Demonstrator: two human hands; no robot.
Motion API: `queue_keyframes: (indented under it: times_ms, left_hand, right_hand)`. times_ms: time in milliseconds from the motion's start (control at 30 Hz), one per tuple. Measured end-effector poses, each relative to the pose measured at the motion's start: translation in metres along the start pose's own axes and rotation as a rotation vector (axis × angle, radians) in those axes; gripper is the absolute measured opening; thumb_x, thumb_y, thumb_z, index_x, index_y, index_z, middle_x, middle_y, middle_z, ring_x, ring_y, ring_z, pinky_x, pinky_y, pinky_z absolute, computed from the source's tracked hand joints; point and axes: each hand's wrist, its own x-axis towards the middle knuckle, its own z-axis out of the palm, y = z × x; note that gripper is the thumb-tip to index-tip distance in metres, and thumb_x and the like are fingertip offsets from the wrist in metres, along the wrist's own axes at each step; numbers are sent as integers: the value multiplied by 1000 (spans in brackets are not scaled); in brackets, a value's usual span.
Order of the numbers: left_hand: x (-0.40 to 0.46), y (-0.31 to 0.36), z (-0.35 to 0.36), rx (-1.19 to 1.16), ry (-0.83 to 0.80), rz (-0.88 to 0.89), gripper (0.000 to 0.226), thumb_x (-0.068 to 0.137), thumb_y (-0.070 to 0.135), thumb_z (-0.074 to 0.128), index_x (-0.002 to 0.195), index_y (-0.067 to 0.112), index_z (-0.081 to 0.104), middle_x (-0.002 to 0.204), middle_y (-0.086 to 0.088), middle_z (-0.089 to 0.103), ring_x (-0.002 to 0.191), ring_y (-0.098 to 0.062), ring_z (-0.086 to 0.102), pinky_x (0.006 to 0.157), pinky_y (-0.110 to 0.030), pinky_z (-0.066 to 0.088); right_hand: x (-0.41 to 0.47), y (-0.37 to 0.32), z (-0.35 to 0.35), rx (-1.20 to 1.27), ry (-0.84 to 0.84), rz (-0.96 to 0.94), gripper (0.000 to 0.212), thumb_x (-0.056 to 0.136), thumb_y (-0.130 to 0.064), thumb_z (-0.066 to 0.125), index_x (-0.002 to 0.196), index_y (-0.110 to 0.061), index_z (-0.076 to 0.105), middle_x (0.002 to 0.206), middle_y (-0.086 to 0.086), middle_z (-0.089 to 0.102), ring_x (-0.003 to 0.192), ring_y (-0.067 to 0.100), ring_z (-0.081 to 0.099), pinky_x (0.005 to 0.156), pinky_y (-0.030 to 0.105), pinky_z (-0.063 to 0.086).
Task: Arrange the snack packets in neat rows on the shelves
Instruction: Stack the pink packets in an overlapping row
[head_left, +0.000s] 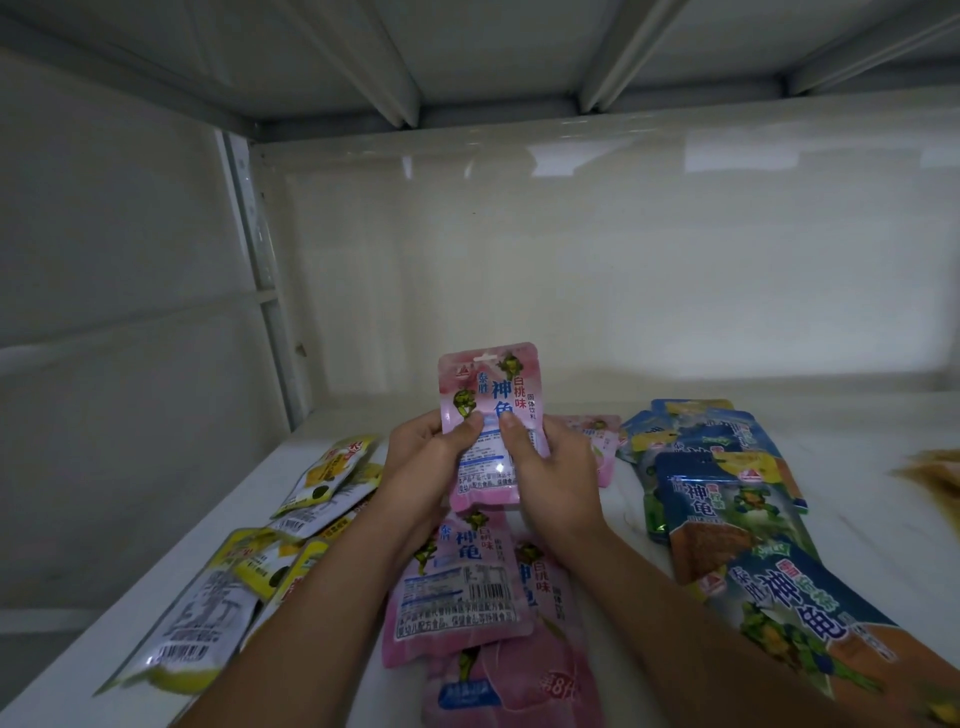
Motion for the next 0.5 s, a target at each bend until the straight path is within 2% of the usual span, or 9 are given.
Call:
queue_keyframes:
  times_ms: [33, 100, 167, 233, 267, 333, 367, 433, 500]
  left_hand:
    - [1, 0, 0, 3, 7, 16, 19, 101, 10, 67, 113, -4, 73, 105, -25, 77, 100, -43, 76, 93, -59, 59]
    - [1, -2, -1, 14, 5, 40, 17, 100, 10, 68, 111, -3, 73, 104, -24, 78, 100, -44, 75, 90, -60, 60]
    - [0, -2, 0, 37, 2, 43, 14, 99, 10, 69, 109, 1, 74, 102, -23, 78, 98, -45, 75, 82, -55, 63]
    - [-2, -3, 1, 57, -14, 44, 15, 99, 9, 69, 111, 2, 75, 103, -22, 78, 98, -45, 75, 80, -53, 63]
    - [-2, -3, 2, 56, -14, 41, 15, 99, 9, 69, 111, 2, 75, 103, -23, 78, 99, -45, 75, 82, -55, 62]
    - [-2, -2, 2, 35, -4, 25, 17, 100, 13, 69, 111, 1, 75, 103, -23, 78, 98, -45, 75, 85, -56, 61]
    - [-1, -1, 2, 26, 1, 16, 19, 101, 17, 67, 110, 1, 75, 103, -23, 78, 98, -44, 76, 86, -56, 61]
    - [-1, -1, 2, 31, 19, 15, 22, 103, 20, 64, 109, 2, 75, 102, -22, 79, 97, -42, 76, 87, -55, 62]
    - [0, -1, 1, 39, 44, 22, 20, 104, 18, 64, 108, 2, 75, 100, -20, 79, 97, -42, 76, 87, -56, 62]
  right_hand:
    - [0, 0, 0, 16, -7, 14, 37, 102, -38, 64, 85, -6, 70, 76, 18, 69, 68, 24, 66, 64, 35, 53]
    - [1, -1, 1, 49, -23, 75, 54, 100, -51, 62, 91, 3, 68, 90, 28, 70, 84, 44, 69, 75, 50, 58]
    - [-1, -3, 2, 73, -19, 121, 68, 100, -56, 58, 96, 11, 63, 94, 35, 67, 88, 50, 67, 77, 58, 57]
    - [1, -2, -1, 71, -16, 129, 68, 103, -50, 57, 91, 16, 57, 79, 34, 63, 67, 45, 62, 63, 48, 54]
    - [1, -3, -2, 61, -8, 121, 64, 105, -44, 56, 84, 16, 53, 69, 27, 56, 58, 33, 53, 57, 37, 46]
    - [1, -3, -2, 23, -2, 110, 56, 107, -35, 54, 75, 10, 51, 64, 16, 47, 57, 18, 45, 53, 29, 36]
    - [2, -1, -1, 20, -13, 112, 53, 108, -34, 54, 77, 10, 55, 65, 19, 53, 59, 18, 50, 55, 29, 39]
    - [1, 0, 3, 45, -22, 104, 52, 108, -37, 54, 86, 11, 61, 79, 31, 66, 66, 33, 66, 60, 38, 52]
    - [1, 1, 5, 66, -33, 103, 53, 105, -41, 57, 90, 9, 63, 88, 33, 68, 81, 49, 69, 68, 54, 58]
